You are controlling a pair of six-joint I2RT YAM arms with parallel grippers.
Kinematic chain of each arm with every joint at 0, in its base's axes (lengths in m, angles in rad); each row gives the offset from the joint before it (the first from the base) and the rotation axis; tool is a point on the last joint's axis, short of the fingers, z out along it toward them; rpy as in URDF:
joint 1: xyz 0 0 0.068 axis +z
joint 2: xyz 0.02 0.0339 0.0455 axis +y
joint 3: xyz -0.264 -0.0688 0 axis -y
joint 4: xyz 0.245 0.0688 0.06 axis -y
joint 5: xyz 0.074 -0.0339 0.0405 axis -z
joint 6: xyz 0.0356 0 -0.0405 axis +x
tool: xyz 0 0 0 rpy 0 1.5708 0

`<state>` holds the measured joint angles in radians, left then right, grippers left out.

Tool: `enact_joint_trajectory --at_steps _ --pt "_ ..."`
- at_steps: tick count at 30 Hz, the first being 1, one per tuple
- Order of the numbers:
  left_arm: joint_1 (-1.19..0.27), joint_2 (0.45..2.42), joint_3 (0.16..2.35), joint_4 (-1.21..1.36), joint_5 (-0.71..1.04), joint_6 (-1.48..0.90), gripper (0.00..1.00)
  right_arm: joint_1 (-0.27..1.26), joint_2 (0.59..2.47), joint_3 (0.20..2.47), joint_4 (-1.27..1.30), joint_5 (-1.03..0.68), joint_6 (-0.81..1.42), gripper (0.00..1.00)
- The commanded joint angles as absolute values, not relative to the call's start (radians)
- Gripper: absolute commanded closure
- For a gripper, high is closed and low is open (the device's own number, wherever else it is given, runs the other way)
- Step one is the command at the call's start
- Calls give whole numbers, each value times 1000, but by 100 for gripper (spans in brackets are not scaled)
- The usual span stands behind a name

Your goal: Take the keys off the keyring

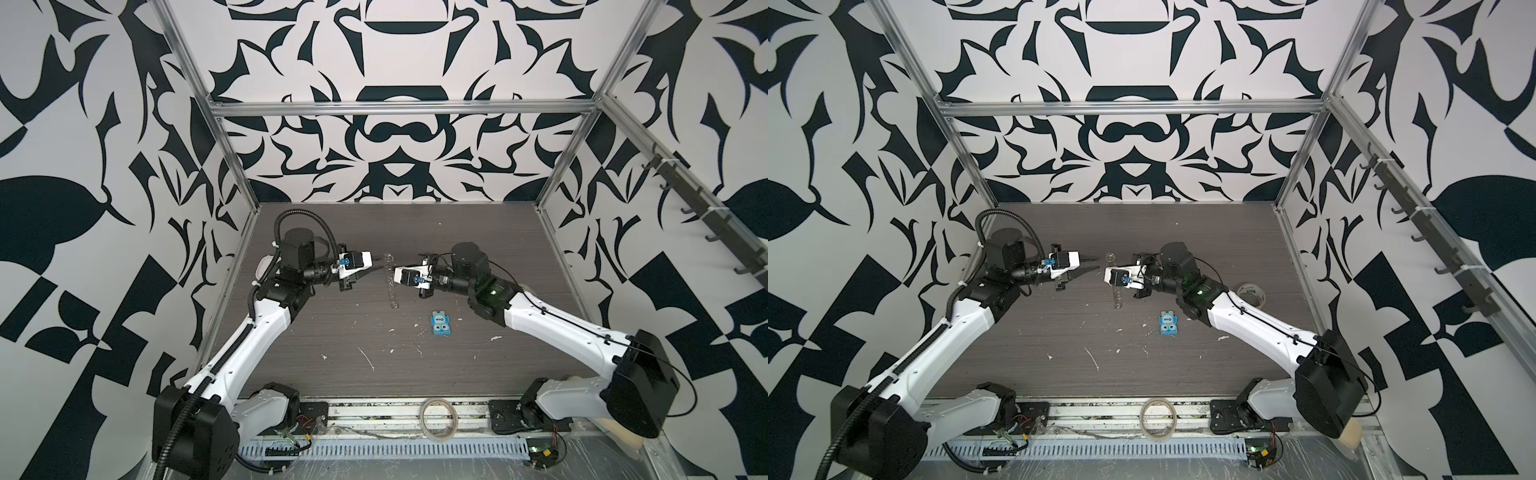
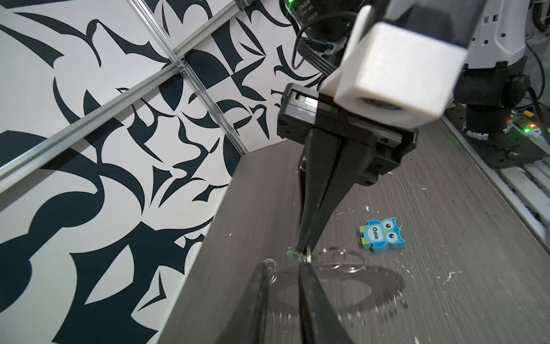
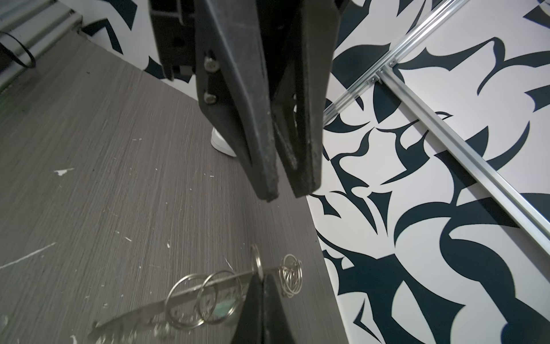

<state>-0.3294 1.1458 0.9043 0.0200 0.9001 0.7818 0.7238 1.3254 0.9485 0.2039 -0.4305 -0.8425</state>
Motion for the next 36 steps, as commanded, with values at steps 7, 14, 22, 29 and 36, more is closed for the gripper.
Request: enact_joint_trajectory --at_steps 7,14,22,29,36 --pt "-366 1229 1000 -197 879 913 78 742 1332 1091 44 -390 -870 100" --pt "-380 1241 1013 -220 876 924 77 754 1355 1143 -19 -367 -859 100" --pt "-393 1266 1037 -264 860 933 78 759 1366 1167 -30 -365 -856 100" --pt "-396 1311 1050 -276 828 924 79 764 1368 1172 -37 -370 -857 100" --pt "-401 1324 1062 -277 823 917 95 769 1371 1184 -47 -378 -855 100"
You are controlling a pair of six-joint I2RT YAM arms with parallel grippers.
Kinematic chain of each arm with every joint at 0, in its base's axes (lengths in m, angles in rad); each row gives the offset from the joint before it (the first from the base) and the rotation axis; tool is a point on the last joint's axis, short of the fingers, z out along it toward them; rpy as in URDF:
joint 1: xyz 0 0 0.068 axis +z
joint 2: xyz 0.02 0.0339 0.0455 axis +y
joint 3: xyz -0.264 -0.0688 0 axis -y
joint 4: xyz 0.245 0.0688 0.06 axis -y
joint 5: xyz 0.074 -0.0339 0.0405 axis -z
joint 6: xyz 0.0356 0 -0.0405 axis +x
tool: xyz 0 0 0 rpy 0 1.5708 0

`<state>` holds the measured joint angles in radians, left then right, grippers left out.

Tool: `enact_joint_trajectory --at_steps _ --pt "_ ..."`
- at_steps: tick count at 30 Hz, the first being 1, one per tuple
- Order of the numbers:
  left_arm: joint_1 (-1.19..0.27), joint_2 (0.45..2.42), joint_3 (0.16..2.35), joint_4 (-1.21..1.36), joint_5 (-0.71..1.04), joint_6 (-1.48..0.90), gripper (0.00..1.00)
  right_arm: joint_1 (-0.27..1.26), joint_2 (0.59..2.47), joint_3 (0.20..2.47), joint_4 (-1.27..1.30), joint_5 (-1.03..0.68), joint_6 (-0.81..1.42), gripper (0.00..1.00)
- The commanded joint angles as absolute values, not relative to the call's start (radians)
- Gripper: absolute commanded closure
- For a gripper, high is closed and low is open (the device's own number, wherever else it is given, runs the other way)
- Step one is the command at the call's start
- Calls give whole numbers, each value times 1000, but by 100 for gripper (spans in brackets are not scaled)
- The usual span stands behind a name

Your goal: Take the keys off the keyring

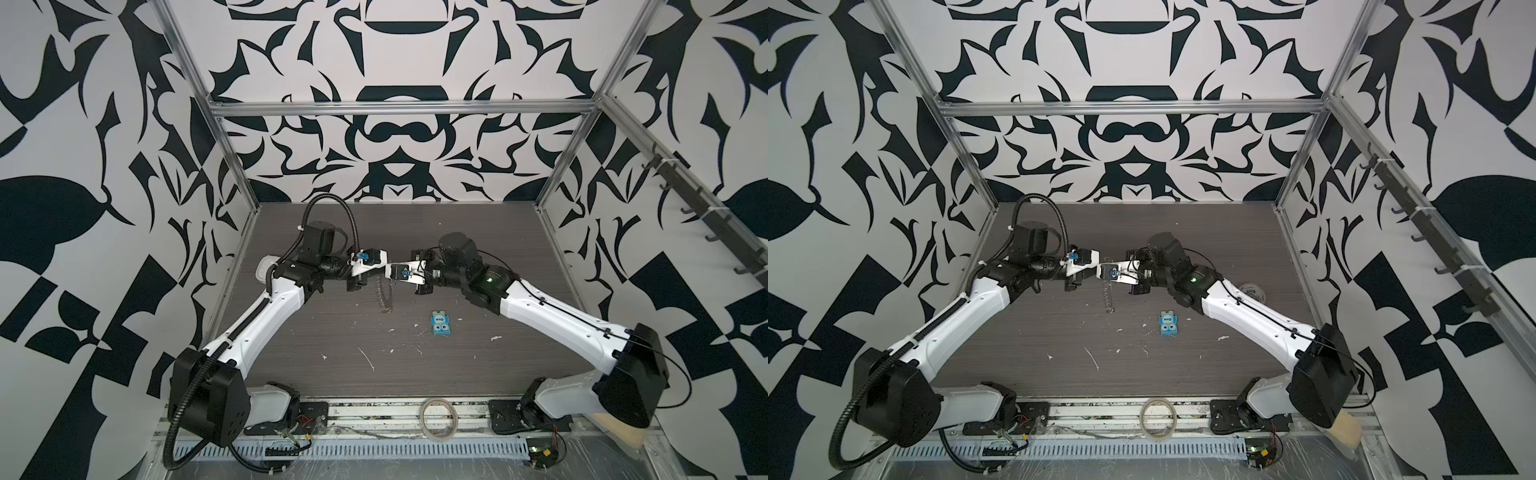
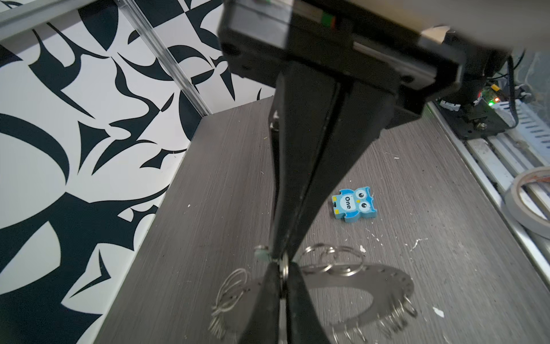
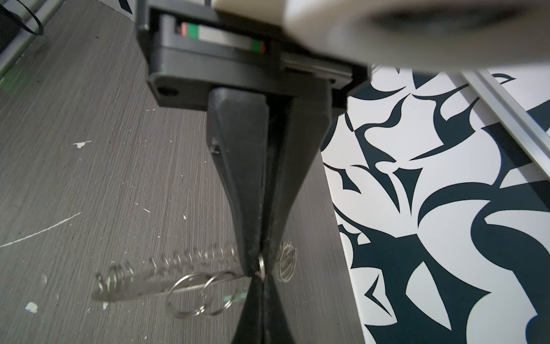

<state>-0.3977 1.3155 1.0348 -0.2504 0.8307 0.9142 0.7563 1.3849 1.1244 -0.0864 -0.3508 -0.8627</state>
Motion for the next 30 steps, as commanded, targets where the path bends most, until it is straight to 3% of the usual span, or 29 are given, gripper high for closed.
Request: enact_joint_trajectory --at_steps 1,8,12,14,19,24,30 --pt "-400 1324 1062 -277 824 918 97 769 1374 1188 -53 -380 -856 100" --pt "-380 1303 1059 -236 930 909 100 769 1367 1189 -45 -402 -831 100" --pt "-336 1295 1029 -97 1030 811 100 757 1347 1193 -59 -425 -800 72" --pt "-318 1291 1005 0 1077 741 100 732 1330 1186 -59 -453 -775 65" --pt "-292 1302 979 218 1172 577 100 614 1276 1122 47 -589 -631 65" --pt "-289 1317 967 374 1219 452 100 496 1261 1090 191 -738 -435 73" --pt "-287 1379 935 782 1247 143 100 486 1312 1121 265 -854 -330 73"
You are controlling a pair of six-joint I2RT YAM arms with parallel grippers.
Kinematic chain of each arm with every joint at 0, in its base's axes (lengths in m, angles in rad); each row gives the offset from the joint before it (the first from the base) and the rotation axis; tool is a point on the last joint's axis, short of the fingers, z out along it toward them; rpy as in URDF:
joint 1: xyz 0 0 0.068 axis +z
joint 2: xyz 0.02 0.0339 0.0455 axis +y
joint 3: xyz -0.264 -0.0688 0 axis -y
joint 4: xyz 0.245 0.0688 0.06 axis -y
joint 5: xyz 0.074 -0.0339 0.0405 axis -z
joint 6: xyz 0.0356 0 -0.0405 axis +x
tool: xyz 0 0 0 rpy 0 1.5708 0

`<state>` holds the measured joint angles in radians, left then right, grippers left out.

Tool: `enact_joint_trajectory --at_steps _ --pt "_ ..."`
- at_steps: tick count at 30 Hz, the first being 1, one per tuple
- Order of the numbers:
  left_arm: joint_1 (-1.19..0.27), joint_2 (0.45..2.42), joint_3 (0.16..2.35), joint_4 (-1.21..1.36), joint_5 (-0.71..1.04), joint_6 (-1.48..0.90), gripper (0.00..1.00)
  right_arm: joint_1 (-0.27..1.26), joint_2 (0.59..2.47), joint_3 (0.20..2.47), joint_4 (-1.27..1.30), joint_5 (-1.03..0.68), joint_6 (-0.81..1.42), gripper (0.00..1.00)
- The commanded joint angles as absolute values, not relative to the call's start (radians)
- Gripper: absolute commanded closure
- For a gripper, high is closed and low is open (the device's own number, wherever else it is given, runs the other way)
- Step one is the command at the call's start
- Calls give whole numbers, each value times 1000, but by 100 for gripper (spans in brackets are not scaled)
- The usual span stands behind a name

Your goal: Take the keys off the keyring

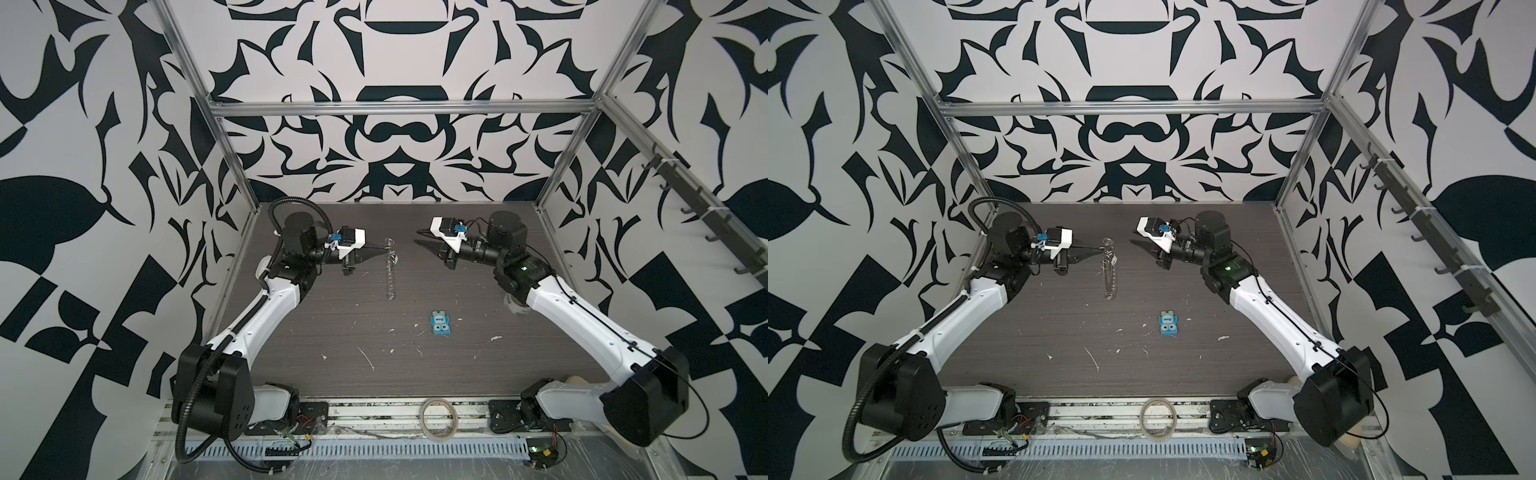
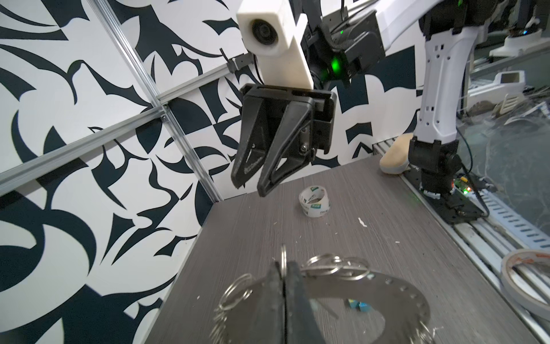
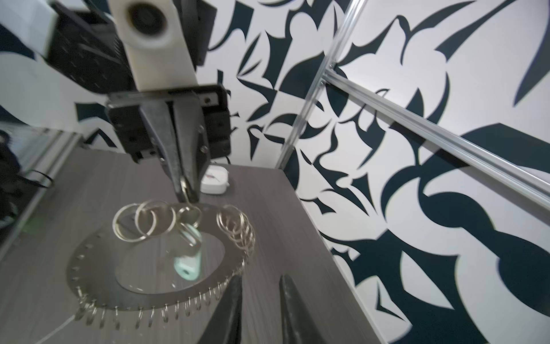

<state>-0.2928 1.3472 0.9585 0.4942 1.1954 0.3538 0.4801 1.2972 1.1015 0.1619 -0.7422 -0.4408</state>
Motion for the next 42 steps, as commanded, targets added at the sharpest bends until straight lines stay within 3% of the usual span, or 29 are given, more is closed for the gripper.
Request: enact_joint_trajectory --at_steps 1,3,14,26,37,42 --pt "-288 1393 930 852 1247 86 100 486 1319 1126 275 -865 -320 72" --pt "-288 1421 934 964 1250 -3 100 492 1334 1148 274 -887 -302 70" --pt "-287 1417 927 946 1252 9 100 524 1404 1233 241 -952 -282 71" --pt "-287 1414 918 945 1257 16 100 566 1448 1329 52 -951 -409 86" --pt "-288 1410 917 947 1259 20 100 569 1460 1345 -18 -917 -454 81" --pt "-288 1405 913 955 1259 26 100 569 1470 1367 -41 -925 -465 93"
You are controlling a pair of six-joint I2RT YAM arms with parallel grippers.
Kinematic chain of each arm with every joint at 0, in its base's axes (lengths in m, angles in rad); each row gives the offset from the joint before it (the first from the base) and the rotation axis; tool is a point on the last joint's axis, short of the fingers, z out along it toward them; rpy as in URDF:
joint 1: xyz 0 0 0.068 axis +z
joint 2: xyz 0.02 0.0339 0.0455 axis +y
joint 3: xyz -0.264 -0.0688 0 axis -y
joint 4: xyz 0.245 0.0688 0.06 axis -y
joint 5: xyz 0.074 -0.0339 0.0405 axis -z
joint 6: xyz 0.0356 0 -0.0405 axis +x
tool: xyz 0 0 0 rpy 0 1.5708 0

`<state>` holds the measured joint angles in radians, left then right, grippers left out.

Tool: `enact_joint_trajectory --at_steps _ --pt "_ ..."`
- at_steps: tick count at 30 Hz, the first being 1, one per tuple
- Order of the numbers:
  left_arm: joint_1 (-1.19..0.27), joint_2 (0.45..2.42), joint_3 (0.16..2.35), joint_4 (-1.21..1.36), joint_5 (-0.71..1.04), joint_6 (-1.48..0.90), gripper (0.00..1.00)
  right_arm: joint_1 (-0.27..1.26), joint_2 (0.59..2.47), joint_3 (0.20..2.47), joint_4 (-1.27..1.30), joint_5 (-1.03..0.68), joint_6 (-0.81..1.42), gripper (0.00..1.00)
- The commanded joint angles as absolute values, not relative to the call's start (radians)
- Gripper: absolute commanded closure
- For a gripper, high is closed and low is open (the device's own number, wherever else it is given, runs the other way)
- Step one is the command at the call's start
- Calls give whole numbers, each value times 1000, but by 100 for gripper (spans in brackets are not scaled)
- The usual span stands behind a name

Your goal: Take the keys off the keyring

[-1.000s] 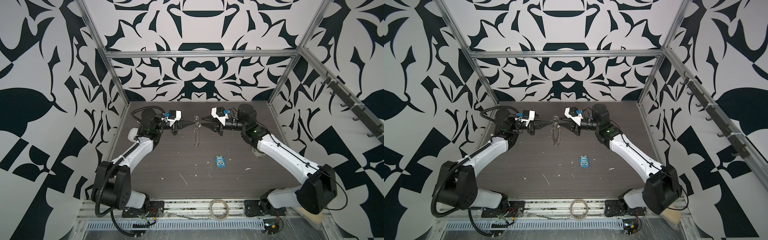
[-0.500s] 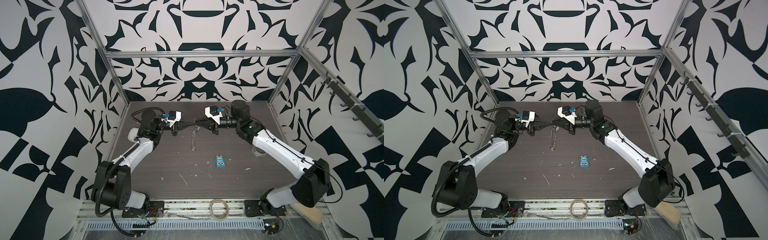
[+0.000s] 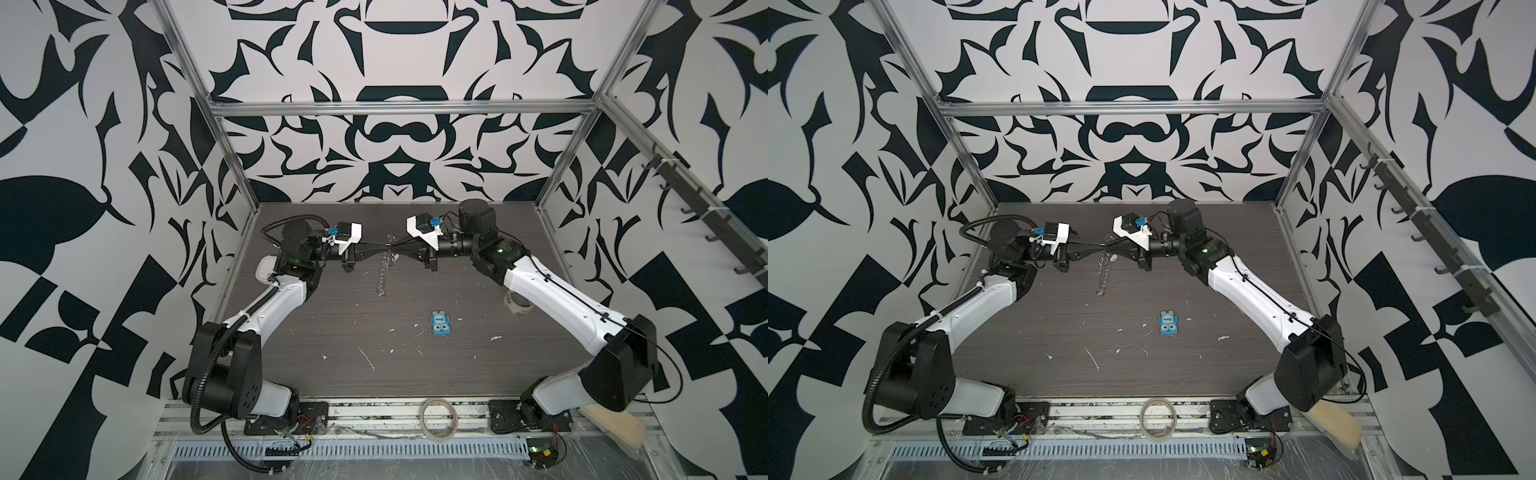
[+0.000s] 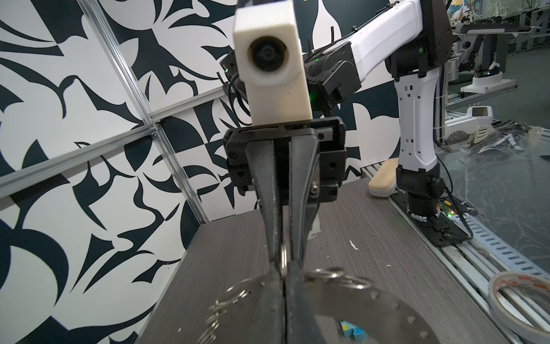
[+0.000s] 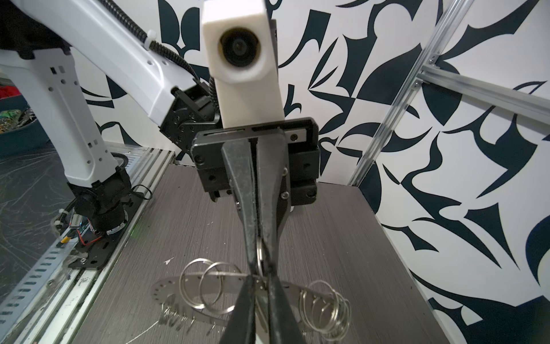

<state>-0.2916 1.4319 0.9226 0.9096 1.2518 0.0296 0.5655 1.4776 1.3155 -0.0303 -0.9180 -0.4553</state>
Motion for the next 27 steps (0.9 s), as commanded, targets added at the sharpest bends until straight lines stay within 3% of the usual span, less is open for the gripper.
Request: enact_joint_trajectory --at_steps 1,5,6,8,11,13,18,27 --pt "-288 1405 911 955 1259 27 100 571 1472 1370 -43 -926 -464 97" --pt "-287 1404 898 930 1256 48 100 568 1470 1394 -79 -917 -473 100" --pt "-286 1402 892 925 1247 49 93 569 1466 1397 -93 -910 -482 100" --pt "-276 1398 886 911 1235 53 68 569 1460 1399 -119 -874 -508 100" --pt "-250 1367 881 838 1219 103 54 570 1452 1422 -218 -807 -597 100" --pt "-240 1329 903 659 1204 230 52 573 1456 1453 -282 -769 -649 100" --pt "-255 1282 1091 -188 1094 855 53 610 1491 1546 -453 -628 -768 100" --pt "-314 1330 1144 -230 1038 846 67 666 1532 1607 -497 -475 -805 100"
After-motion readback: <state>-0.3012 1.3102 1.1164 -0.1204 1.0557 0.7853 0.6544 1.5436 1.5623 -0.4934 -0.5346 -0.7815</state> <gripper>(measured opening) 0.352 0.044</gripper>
